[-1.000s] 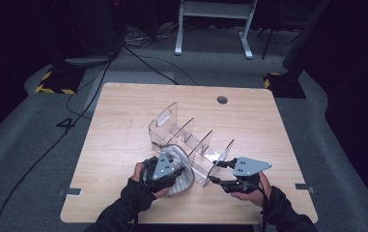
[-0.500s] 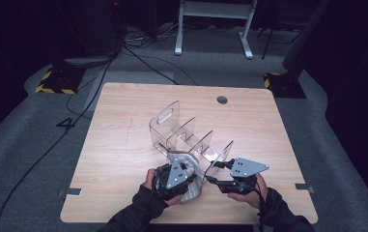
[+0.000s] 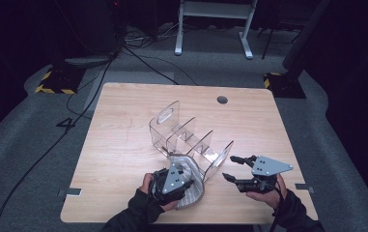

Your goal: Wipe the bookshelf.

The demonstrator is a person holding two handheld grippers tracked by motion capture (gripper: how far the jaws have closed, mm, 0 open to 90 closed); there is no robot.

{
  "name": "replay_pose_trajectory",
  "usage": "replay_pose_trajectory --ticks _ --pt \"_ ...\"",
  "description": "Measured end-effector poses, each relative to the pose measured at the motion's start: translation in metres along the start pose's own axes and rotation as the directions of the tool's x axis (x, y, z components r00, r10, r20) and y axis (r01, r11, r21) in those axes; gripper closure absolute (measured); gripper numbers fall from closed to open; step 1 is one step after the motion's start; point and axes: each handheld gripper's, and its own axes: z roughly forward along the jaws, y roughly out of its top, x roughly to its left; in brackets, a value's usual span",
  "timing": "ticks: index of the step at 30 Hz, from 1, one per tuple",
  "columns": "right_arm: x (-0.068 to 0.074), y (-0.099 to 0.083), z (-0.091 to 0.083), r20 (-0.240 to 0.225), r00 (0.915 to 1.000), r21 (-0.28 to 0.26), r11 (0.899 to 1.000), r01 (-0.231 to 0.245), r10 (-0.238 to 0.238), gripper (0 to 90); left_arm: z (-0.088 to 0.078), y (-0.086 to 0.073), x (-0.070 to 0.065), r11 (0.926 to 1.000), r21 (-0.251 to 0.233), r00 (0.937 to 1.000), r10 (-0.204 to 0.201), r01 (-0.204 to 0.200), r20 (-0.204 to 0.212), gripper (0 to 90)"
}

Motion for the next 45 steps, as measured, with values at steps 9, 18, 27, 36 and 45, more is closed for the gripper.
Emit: replay_pose_trajectory --ticks 9,18,27,36,45 --pt "-0.043 -0.002 0.008 0.016 0.9991 0.021 0.999 -0.041 0.041 30.6 0.021 0.001 -0.026 0.9958 0.056 0.9923 0.067 -0.073 0.104 61.1" --pt "-0.055 0.004 0.031 -0.031 0.9989 0.042 0.999 -0.034 0.035 30.6 0.025 -0.004 -0.024 0.9936 0.084 0.9922 0.066 -0.075 0.106 61.1" --pt "-0.047 0.002 0.027 -0.037 0.9991 0.028 0.999 -0.021 0.022 36.3 0.020 -0.004 -0.020 0.9919 0.089 0.9937 0.085 -0.091 0.073 60.2" --pt "-0.029 0.004 0.017 -0.095 0.9940 0.042 0.997 0.060 -0.055 51.8 0.000 -0.012 -0.010 0.9942 0.104 0.9996 0.028 -0.028 0.002 60.2" --pt "-0.021 0.011 0.022 -0.205 0.9749 0.040 0.994 0.097 -0.087 62.2 -0.016 -0.020 0.007 0.9918 0.114 0.9948 -0.047 0.057 -0.090 60.4"
